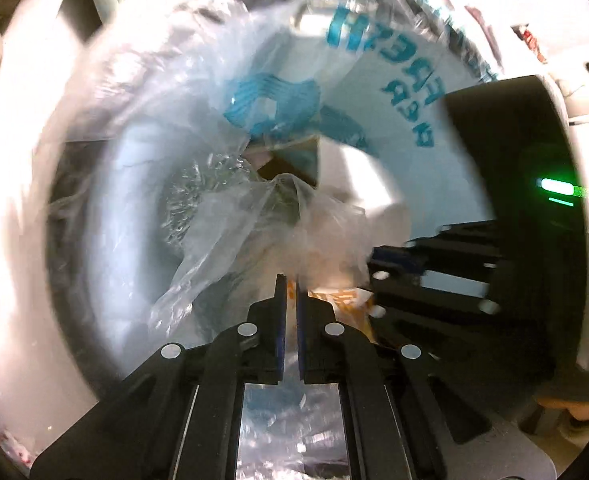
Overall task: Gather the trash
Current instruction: 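Push the plastic bag deeper into the bin with the right gripper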
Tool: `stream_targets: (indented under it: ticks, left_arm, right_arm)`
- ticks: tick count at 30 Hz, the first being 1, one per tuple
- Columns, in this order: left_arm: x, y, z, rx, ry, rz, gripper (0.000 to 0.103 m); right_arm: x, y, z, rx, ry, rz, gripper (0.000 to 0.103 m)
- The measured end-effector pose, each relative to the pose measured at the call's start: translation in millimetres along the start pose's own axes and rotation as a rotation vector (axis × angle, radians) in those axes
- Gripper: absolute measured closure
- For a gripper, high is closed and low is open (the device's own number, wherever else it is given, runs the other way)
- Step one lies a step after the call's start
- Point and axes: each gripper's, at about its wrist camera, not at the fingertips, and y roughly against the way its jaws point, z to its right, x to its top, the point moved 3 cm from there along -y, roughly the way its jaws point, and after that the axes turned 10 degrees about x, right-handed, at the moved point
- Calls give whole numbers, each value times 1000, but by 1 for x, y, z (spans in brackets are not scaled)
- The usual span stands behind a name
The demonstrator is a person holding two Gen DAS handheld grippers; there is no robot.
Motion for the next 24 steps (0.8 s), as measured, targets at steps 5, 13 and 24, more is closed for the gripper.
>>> stream_targets:
  ticks: [5, 13, 24]
  left_arm:
    - [-5, -2, -2, 52, -9, 11, 101]
    - [-13, -16, 2, 31, 14, 9, 102]
    - [24, -5, -11, 63, 12, 21, 103]
  right_arm:
    - [7, -17, -4, -29, -2, -24, 97]
    - [-5, -23, 15, 24, -78, -8, 98]
    - [11, -37, 42, 74, -155, -65, 98]
